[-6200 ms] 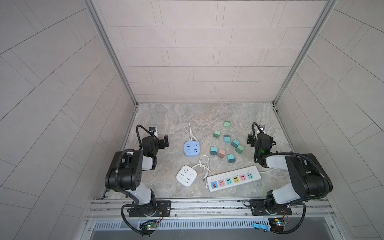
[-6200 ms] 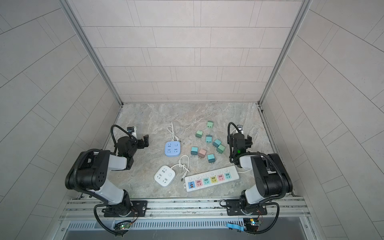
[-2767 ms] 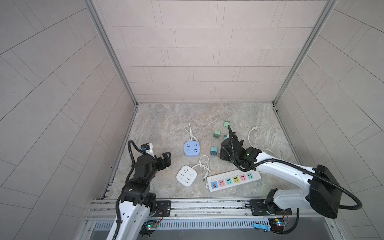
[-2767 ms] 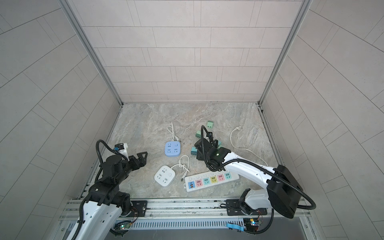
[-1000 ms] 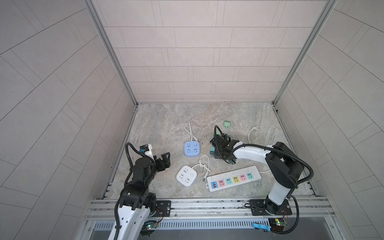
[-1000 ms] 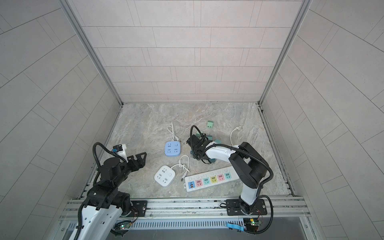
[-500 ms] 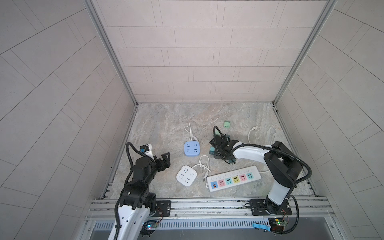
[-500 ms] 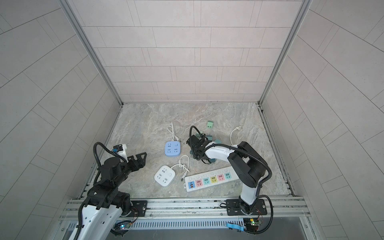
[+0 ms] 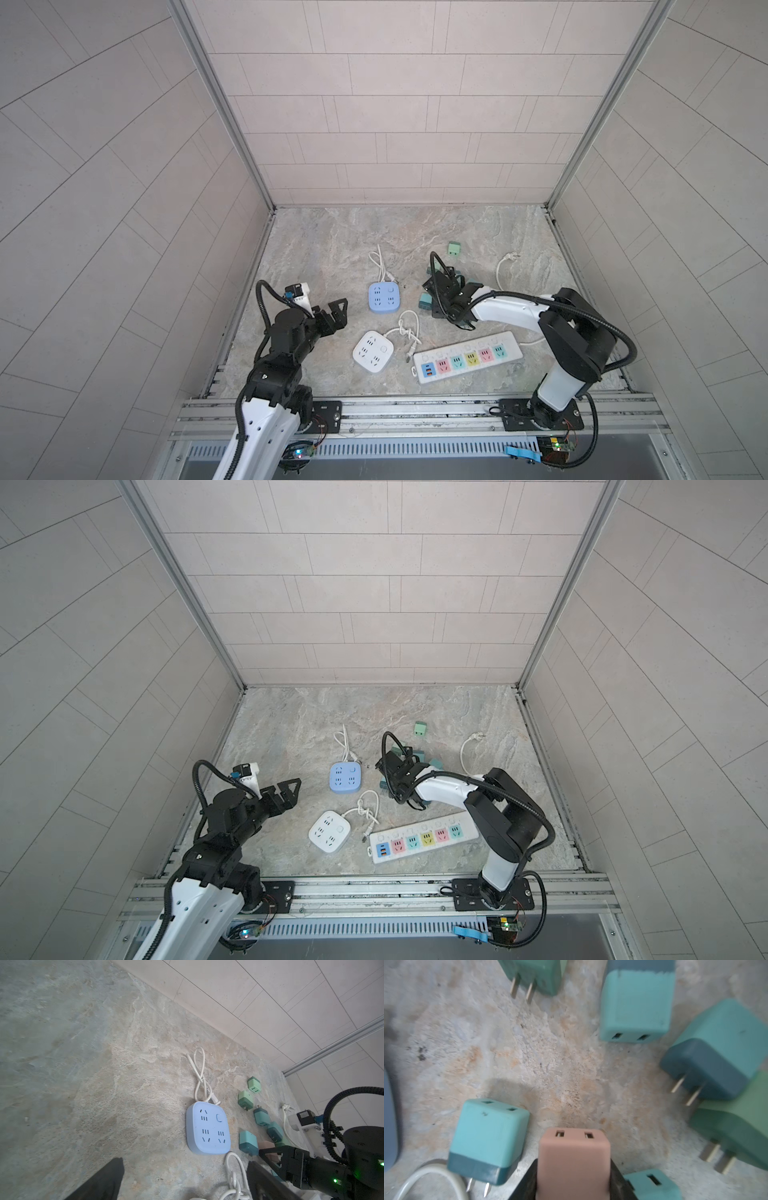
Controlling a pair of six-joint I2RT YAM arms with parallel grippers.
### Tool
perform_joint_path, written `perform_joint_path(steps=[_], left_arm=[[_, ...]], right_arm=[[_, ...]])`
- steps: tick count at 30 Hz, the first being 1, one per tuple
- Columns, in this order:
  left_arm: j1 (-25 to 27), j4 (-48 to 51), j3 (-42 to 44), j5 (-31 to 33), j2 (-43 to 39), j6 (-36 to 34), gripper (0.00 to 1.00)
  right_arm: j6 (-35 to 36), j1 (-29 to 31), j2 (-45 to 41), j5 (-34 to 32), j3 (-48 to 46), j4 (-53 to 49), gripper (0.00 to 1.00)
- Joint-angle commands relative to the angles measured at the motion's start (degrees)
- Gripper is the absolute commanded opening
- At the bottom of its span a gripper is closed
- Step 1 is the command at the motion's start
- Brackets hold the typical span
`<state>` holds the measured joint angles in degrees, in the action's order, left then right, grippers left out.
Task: Insert the plug
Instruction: 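Lower the right gripper and grasp the pink adapter, then lift the pink adapter toward the left gripper while the left gripper reaches to meet it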
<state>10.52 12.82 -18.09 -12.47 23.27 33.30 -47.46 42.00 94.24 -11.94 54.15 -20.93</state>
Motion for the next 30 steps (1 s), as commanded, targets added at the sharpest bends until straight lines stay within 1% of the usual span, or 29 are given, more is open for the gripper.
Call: perform_joint_path(steps=[1, 3, 7, 10, 11, 14, 16, 17, 19, 21, 22, 26, 28, 30], left_arm=[[0.2, -11.1, 0.0, -4.7, 1.4, 2.4, 1.0], [0.2, -12.3, -0.6, -4.8, 1.8, 2.1, 1.0], [0.2, -13.5, -3.2, -9.1, 3.2, -1.8, 1.0], [0.3, -11.3, -6.7, -12.4, 5.9, -5.0, 1.0], [0.3, -11.2, -7.9, -14.1, 7.1, -5.8, 0.99], [0.4, -11.1, -11.0, -18.5, 10.8, -7.0, 0.93], [0.7, -12.3, -12.3, -20.3, 13.1, -6.8, 0.9], [0.9, -12.3, -13.1, -21.1, 14.3, -7.1, 0.88], [1.6, -11.9, -14.8, -21.8, 15.9, -7.6, 0.86], [3.1, -11.0, -16.3, -22.1, 17.1, -8.6, 0.85], [4.2, -10.3, -17.1, -22.0, 17.5, -9.4, 0.85], [10.5, -6.3, -19.3, -19.2, 18.9, -14.2, 0.85], [13.6, -4.4, -20.3, -17.7, 20.4, -16.2, 0.85], [16.6, -2.2, -21.5, -16.4, 22.6, -17.9, 0.83]], right_arm=[[5.6, 0.3, -9.4, -4.9, -1.1, 3.0, 0.22], [9.6, 1.0, -14.1, -7.4, -2.5, 5.6, 0.2], [20.5, 3.5, -22.3, -10.5, -5.0, 13.2, 0.12], [29.9, 5.4, -26.8, -9.4, -7.8, 20.6, 0.08], [34.8, 6.4, -28.4, -8.2, -9.5, 23.7, 0.05], [50.3, 11.6, -32.9, -5.3, -16.7, 36.2, 0.0], [58.3, 14.3, -34.9, -3.0, -21.0, 41.3, 0.0], [61.3, 14.7, -35.6, -1.4, -22.1, 42.3, 0.0], [64.9, 14.7, -36.1, 0.5, -23.0, 42.7, 0.0], [71.7, 14.8, -36.3, 7.1, -23.8, 40.9, 0.0], [74.0, 14.9, -36.3, 8.9, -24.8, 42.0, 0.0], [78.5, 15.0, -37.4, 9.5, -28.5, 48.1, 0.0], [81.4, 15.0, -38.1, 10.4, -29.1, 47.8, 0.0], [82.3, 15.0, -38.7, 9.5, -29.2, 47.8, 0.0]])
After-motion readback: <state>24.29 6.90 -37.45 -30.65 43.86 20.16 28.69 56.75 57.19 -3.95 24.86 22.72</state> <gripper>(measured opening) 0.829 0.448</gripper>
